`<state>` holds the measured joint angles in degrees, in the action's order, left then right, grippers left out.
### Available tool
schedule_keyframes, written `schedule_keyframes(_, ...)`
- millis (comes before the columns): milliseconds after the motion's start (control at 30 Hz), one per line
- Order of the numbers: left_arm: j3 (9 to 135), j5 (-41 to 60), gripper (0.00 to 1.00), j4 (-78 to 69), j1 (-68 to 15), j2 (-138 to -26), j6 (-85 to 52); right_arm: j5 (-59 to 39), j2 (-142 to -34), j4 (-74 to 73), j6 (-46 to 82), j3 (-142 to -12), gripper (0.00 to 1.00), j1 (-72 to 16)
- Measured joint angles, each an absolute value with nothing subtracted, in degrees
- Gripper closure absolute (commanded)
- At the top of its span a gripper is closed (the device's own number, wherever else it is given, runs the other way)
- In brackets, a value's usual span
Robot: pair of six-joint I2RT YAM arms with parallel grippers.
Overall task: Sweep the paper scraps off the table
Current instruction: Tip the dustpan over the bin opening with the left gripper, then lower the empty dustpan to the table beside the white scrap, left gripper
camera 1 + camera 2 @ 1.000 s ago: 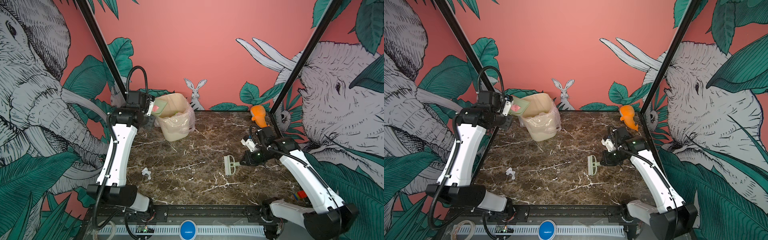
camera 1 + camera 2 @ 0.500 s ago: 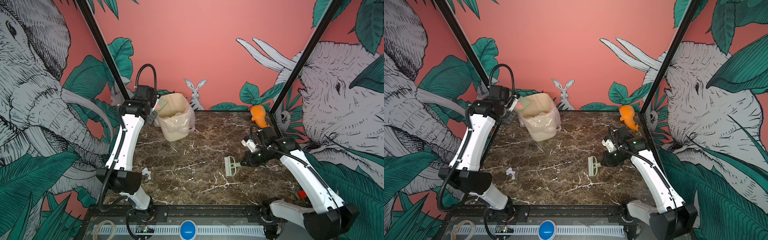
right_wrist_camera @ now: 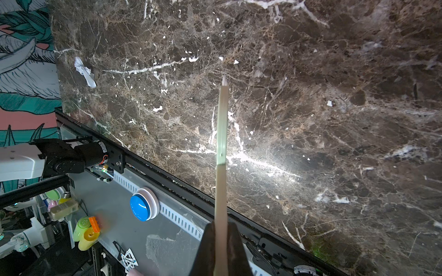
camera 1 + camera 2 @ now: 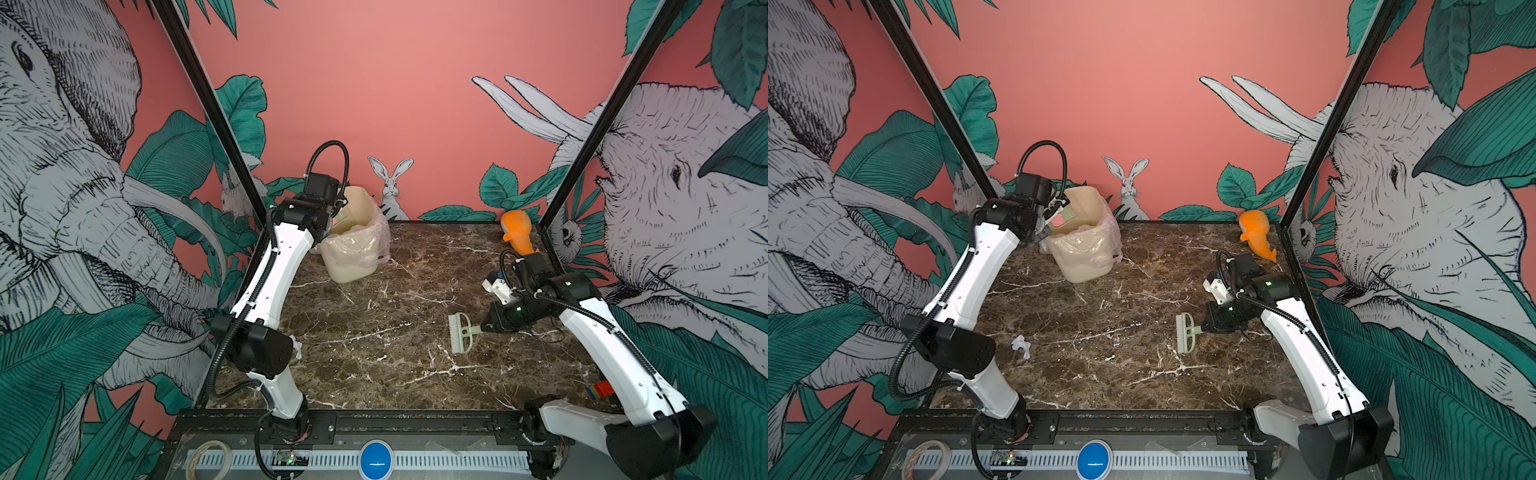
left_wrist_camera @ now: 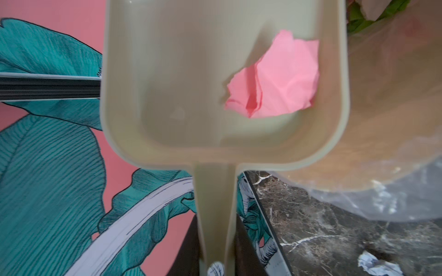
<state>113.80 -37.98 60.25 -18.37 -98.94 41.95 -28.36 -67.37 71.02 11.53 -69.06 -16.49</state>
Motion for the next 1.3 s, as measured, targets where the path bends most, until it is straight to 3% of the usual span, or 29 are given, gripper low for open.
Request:
schedule_keyframes(600,98.30,-50.04,0.99,36.51,-22.15,-94.96,65.84,-30.72,-69.01,71.05,10.24,-69.08,1.00,-16.05)
schedule_keyframes(1300,87.46,-50.87,0.99,16.78,-22.85,-90.65,85.17,-32.51,-69.63,70.94,10.26,-69.08,1.00,-16.05)
